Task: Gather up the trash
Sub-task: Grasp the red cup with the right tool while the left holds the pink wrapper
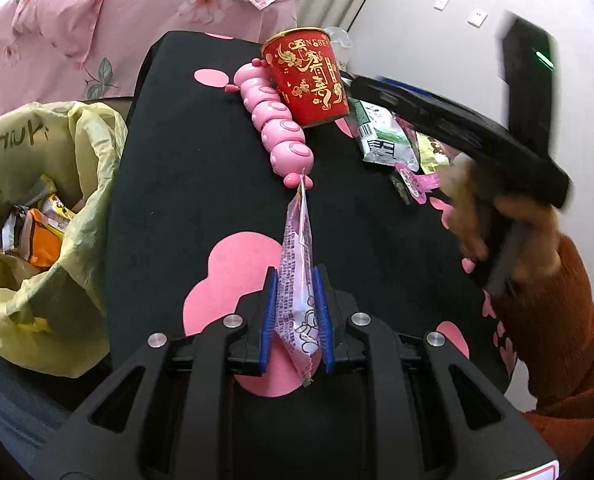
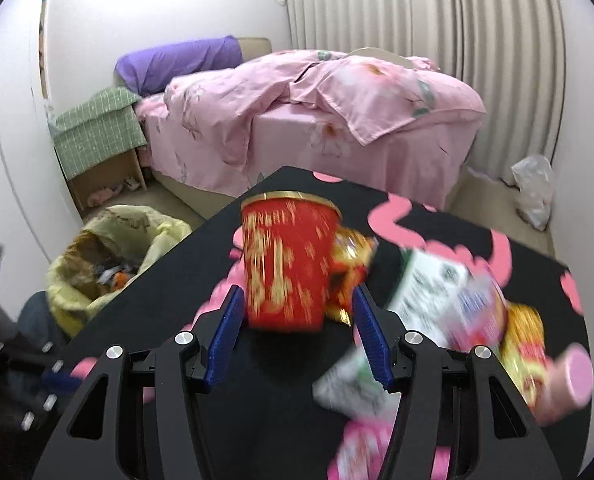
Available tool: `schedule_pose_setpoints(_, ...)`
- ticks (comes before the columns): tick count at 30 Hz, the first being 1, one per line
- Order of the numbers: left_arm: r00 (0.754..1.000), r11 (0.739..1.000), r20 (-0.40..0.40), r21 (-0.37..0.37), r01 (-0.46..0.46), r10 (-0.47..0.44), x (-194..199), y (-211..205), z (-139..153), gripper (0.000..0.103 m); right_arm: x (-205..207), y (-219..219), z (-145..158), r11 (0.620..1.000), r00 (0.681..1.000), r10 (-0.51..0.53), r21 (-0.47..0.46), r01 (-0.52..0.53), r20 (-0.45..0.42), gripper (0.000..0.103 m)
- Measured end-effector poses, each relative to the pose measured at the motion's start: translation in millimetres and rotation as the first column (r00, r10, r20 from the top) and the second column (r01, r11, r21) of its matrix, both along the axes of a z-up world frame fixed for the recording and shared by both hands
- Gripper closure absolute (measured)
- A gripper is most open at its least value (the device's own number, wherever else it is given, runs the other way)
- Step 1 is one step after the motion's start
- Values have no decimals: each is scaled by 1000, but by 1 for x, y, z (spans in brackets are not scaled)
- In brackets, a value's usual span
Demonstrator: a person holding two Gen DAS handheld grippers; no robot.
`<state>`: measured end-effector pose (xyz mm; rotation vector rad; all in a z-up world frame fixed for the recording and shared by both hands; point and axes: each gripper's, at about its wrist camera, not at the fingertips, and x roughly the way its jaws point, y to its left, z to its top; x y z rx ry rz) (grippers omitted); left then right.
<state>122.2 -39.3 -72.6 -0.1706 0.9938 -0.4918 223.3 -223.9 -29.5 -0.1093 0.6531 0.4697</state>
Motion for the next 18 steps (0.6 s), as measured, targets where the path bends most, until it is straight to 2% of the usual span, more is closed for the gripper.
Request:
schedule_pose_setpoints(3,1000,1000,11,-11,14,-14,-3,4,1,85,24,23,-8,998,999,21,-55,-24,-46,50)
schedule_pose_setpoints(5,1000,999,13,-26,29,-28,-4,4,1,78,31,31,-11,996,999,14,-85,-17,-36,50)
schedule_pose_setpoints(7,999,998,13,-41,38,-37,-3,4,-1,78,31,32,-11,995,999,10,-94,-13,-36,50)
schedule_pose_setpoints(12,999,995,11,-87,45,-44,-3,6,-1,68,21,24,-9,996,999,-1,-90,-3,-41,55)
schedule_pose_setpoints(18,998,994,35,-95,48,-45,-6,7,1,59,1,7,2,999,999,-18,-49,16,-42,56)
